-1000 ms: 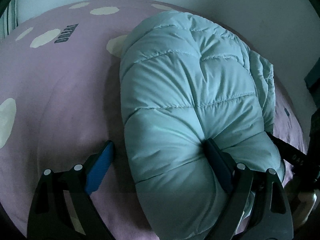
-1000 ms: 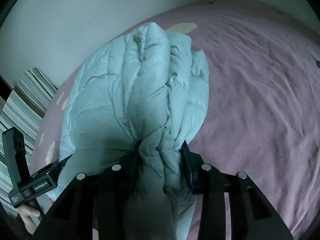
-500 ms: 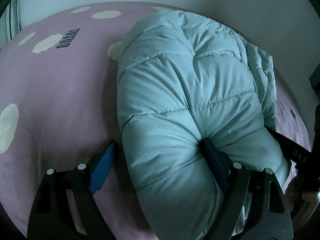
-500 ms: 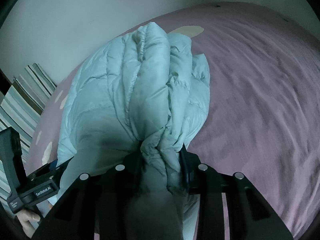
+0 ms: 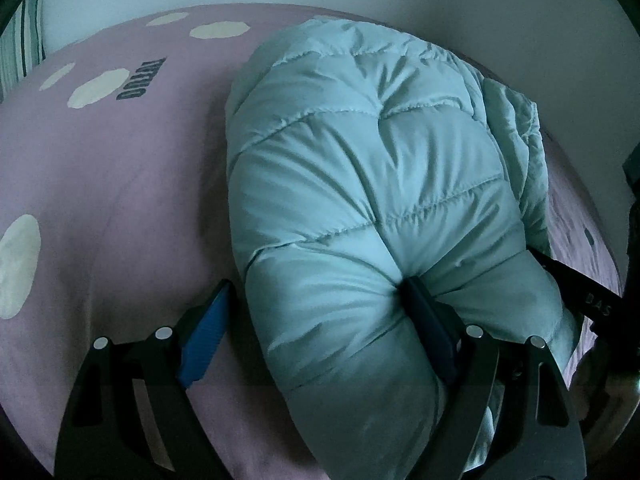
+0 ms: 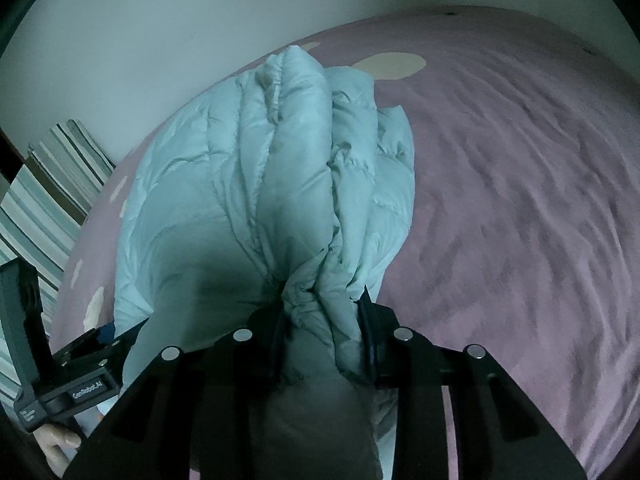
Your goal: Fold large clothes
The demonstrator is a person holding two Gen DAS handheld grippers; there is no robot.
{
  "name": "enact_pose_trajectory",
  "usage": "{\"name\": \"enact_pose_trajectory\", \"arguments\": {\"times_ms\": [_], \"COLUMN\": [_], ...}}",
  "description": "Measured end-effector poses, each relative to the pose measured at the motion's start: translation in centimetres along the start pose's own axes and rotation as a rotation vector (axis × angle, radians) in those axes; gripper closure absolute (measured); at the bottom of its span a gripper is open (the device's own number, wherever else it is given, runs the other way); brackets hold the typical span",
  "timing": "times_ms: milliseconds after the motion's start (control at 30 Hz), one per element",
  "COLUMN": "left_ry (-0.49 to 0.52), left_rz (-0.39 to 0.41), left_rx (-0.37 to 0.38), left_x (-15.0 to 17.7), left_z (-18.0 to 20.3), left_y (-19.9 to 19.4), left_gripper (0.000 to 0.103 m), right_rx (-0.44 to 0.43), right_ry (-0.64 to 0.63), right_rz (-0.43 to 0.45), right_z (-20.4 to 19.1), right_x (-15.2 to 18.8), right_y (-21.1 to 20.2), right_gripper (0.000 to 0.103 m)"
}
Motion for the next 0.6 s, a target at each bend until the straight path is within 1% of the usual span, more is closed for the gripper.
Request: {"name": "enact_pose_trajectory", "arguments": {"times_ms": [200, 300, 367, 533, 600], "left_ry": [0.027, 0.032, 0.036, 0.039, 0.025], "left_rz": [0.008, 0.020, 0.035, 0.083, 0.109], "left_rx": [-0.001, -0.011, -0.022, -0.057, -0.057], "left_x": [-0.1, -0.5, -0.7, -0.8, -1.0], "left_z": [0.1, 0.2, 0.3, 0.4, 0.5], "left_y": [-0.2, -0.5, -1.0, -3.2, -4.6], "left_gripper": [0.018, 0.018, 0.018, 0.018, 0.018], "right_rx": [0.012, 0.021, 0.044, 0.097, 0.136], "right_ry": [0.021, 0.047, 0.060, 0.044, 0.017], "right_rz": [0.001, 0.011, 0.018, 0.051, 0.079], "right_z": [-0.2, -0.1, -0.4, -0.6, -1.1], "right_x": [0.7, 0.8, 0.9, 0.6, 0.3], "right_y": [-0.7, -1.0, -1.7, -4.7, -6.3], "right_gripper": [0.072, 0.064, 0.052, 0.047, 0.040]}}
Point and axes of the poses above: each gripper's, at about its wrist camera, not at the fingertips, and y roughly the way its jaws point, z to its right, x to its underside, the point moved 7 cm from there along y, roughly the way its jaws point, and after that the axes turned 12 degrees about -y, right-handed, at the moved point
